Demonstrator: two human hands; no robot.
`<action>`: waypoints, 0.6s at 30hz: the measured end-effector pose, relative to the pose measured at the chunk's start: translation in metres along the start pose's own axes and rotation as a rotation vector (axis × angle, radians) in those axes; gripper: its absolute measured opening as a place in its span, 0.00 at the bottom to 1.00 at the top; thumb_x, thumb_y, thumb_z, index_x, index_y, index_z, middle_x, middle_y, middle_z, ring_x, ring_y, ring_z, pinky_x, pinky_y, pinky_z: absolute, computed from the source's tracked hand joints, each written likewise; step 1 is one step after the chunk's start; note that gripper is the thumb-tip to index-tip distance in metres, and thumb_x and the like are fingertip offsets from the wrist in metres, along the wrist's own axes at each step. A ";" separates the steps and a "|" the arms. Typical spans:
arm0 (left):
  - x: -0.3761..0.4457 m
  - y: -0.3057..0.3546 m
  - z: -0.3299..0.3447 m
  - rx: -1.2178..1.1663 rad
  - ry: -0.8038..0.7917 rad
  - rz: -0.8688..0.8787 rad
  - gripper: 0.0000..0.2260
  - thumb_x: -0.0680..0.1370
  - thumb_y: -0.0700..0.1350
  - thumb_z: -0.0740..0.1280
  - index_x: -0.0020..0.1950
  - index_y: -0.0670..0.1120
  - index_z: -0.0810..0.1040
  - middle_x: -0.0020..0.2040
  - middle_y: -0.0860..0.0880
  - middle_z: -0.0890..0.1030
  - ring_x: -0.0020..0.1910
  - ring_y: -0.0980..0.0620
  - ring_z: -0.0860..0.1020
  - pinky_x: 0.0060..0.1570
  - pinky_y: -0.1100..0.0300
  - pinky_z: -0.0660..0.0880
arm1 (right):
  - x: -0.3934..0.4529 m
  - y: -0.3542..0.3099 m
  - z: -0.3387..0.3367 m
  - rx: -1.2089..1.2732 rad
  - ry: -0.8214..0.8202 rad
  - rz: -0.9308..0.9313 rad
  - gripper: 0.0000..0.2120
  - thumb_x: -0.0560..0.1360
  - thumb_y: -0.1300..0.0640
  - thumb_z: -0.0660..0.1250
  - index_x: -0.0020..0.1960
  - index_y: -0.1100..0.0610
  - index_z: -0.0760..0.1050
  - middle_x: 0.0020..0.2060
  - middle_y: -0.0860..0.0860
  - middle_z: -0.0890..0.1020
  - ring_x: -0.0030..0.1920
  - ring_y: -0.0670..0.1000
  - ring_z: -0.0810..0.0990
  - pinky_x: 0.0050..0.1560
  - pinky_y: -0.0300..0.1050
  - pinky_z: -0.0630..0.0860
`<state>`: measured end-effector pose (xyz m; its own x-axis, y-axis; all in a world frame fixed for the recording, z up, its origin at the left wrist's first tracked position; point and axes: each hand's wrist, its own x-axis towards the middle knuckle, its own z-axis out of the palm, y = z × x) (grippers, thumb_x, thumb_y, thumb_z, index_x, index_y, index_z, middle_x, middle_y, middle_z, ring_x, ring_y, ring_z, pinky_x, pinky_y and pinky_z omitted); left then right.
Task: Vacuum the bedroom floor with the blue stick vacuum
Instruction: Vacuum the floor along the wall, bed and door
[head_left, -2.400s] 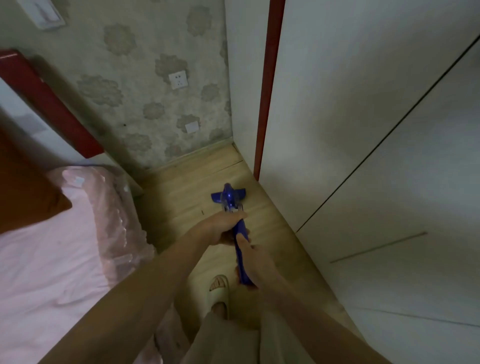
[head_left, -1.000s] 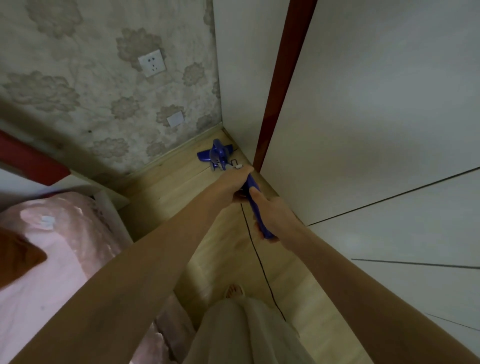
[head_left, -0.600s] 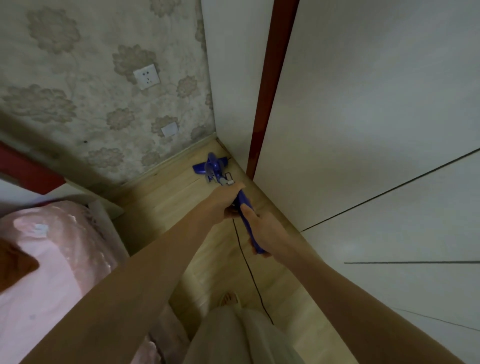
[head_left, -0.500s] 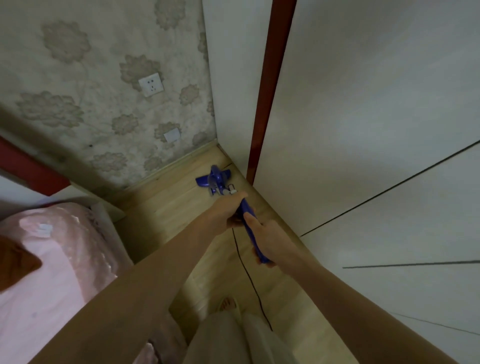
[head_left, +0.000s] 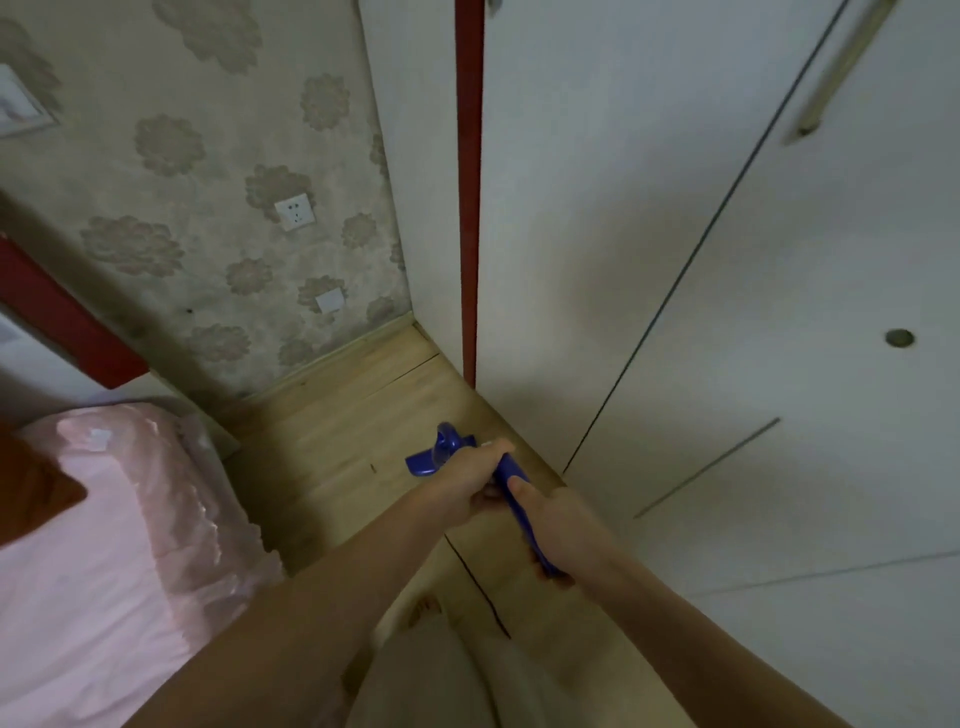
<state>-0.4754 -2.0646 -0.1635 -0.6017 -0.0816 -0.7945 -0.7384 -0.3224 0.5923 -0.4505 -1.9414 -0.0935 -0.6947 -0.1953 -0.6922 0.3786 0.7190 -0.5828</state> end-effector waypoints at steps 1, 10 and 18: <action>-0.008 -0.011 0.005 0.037 -0.017 -0.004 0.08 0.79 0.46 0.64 0.46 0.41 0.75 0.38 0.45 0.80 0.34 0.52 0.80 0.35 0.58 0.77 | -0.010 0.012 0.003 0.045 0.002 0.007 0.23 0.82 0.42 0.54 0.39 0.57 0.71 0.28 0.51 0.74 0.25 0.47 0.72 0.29 0.40 0.70; -0.063 -0.059 -0.007 0.312 -0.195 -0.100 0.07 0.77 0.46 0.65 0.48 0.42 0.77 0.35 0.49 0.81 0.34 0.53 0.79 0.52 0.53 0.77 | -0.089 0.053 0.068 0.512 -0.039 0.038 0.15 0.84 0.47 0.52 0.54 0.57 0.71 0.36 0.52 0.74 0.28 0.44 0.76 0.28 0.33 0.72; -0.054 -0.074 -0.008 0.197 -0.039 -0.049 0.15 0.78 0.49 0.66 0.57 0.38 0.75 0.38 0.43 0.80 0.33 0.49 0.80 0.37 0.55 0.79 | -0.070 0.066 0.088 0.568 -0.015 0.099 0.17 0.82 0.42 0.53 0.52 0.56 0.69 0.38 0.54 0.78 0.29 0.49 0.78 0.31 0.42 0.75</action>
<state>-0.3855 -2.0441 -0.1656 -0.5718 -0.0322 -0.8198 -0.8103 -0.1337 0.5705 -0.3233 -1.9388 -0.1207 -0.6324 -0.1575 -0.7584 0.7132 0.2639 -0.6494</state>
